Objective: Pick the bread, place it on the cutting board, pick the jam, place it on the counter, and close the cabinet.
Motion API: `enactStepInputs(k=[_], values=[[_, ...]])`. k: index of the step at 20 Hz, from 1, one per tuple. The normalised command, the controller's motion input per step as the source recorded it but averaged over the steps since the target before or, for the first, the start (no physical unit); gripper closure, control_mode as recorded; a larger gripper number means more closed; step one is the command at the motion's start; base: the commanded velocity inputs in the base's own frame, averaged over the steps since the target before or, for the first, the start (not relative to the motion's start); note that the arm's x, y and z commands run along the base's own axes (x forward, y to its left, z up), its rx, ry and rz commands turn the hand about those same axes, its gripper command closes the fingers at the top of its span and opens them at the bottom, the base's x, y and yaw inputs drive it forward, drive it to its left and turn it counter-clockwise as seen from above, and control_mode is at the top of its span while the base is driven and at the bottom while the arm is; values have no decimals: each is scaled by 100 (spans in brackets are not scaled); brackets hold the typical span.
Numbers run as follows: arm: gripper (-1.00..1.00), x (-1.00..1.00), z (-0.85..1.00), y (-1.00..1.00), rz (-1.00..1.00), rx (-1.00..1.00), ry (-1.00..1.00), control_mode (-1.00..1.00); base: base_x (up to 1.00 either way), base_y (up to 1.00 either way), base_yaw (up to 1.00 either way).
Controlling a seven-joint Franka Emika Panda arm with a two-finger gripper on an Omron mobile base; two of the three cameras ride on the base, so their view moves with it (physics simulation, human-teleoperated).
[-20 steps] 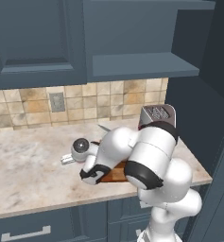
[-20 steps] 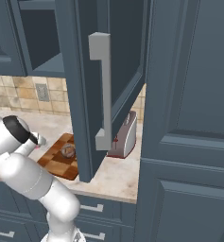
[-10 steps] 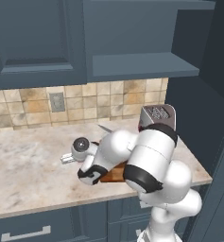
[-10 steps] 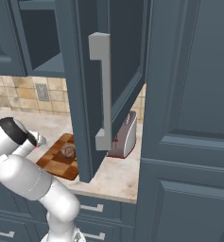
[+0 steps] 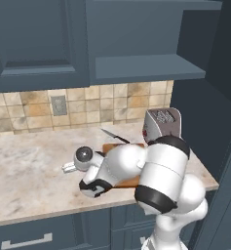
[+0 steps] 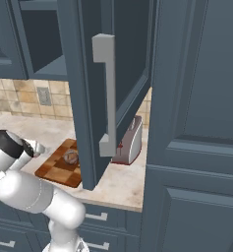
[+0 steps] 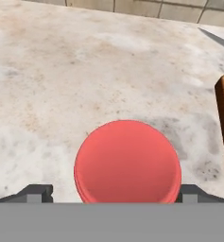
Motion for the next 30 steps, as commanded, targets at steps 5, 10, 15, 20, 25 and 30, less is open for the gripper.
enactStepInputs(k=[5,10,15,20,25,30], values=[[-100,-15,24,-2,0,0,0,-100,0,0,0],[-100,-15,24,-11,0,0,0,-100,0,0,0],[-100,-18,23,-18,0,0,-2,-100,0,0,0],[-100,-11,25,-14,0,0,-1,-100,0,0,0],[-100,-6,29,-10,0,0,0,-100,0,0,0],[-100,-6,30,-11,0,0,-1,-100,0,0,0]])
